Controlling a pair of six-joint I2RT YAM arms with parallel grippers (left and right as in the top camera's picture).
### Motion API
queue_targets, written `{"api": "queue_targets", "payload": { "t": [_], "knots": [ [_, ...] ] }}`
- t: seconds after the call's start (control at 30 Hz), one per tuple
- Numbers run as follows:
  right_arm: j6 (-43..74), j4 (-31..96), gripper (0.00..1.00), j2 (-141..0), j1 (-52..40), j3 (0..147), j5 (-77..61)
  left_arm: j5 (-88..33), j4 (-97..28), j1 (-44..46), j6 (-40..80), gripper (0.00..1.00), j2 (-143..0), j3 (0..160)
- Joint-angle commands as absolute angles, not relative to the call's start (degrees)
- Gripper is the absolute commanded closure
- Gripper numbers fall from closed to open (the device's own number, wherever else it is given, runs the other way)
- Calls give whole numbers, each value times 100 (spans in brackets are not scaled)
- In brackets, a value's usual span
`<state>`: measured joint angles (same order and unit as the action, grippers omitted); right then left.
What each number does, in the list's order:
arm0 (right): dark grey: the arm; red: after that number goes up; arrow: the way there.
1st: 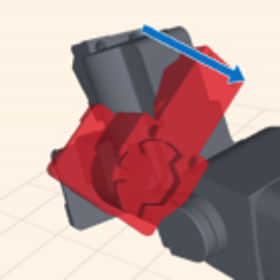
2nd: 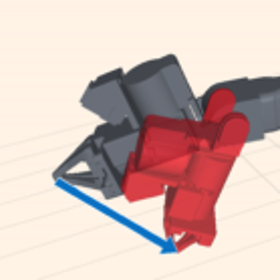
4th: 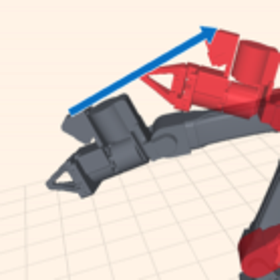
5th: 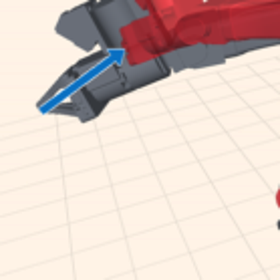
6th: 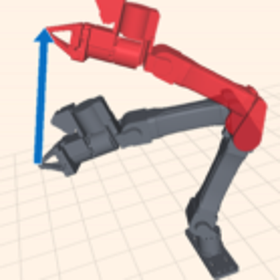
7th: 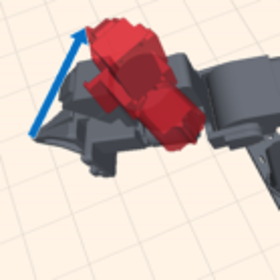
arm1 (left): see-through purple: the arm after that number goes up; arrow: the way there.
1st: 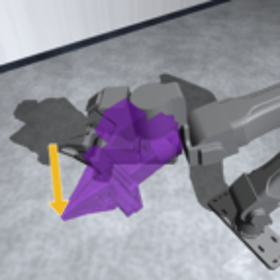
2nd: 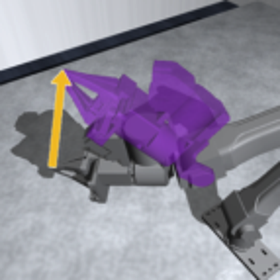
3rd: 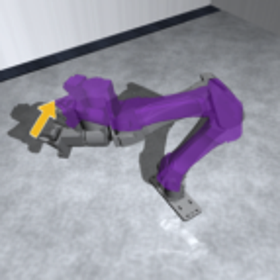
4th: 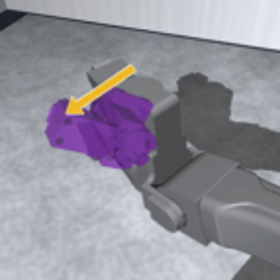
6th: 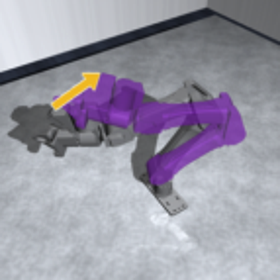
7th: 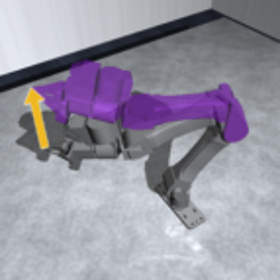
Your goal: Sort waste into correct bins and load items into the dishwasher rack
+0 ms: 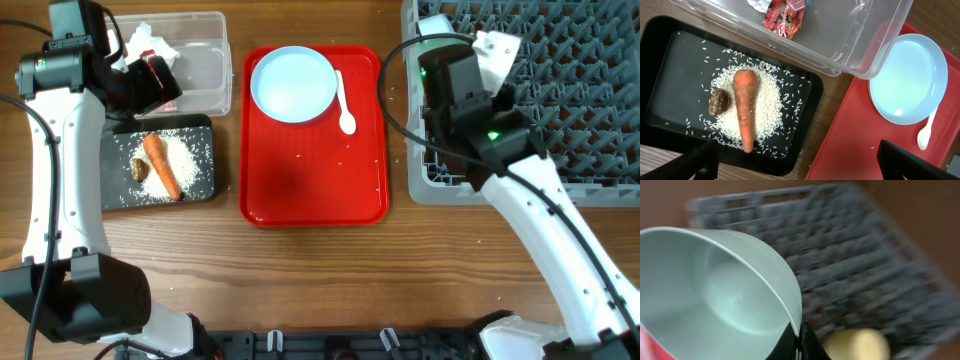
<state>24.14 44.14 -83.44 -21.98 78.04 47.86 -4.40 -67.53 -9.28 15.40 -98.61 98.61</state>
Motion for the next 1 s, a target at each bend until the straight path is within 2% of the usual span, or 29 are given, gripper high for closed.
{"api": "queue_targets", "payload": {
  "t": [0.0, 0.2, 0.33, 0.67, 0.97],
  "knots": [
    [1260, 4335, 96, -8812, -1986, 7830, 6261, -449, -6755, -928, 1590, 0, -9815, 9848],
    [-222, 4095, 96, -9647, -1887, 7830, 6517, -447, -6755, -928, 1590, 0, -9815, 9848],
    [-624, 3918, 96, -10110, -1887, 7830, 6613, -449, -6755, -928, 1590, 0, -9815, 9848],
    [-749, 3704, 96, -10477, -1909, 7830, 6740, -447, -6755, -928, 1590, 0, -9815, 9848],
    [-711, 3712, 96, -10477, -2425, 7830, 5712, -449, -6755, -928, 1590, 0, -9815, 9848]
  ]
}}
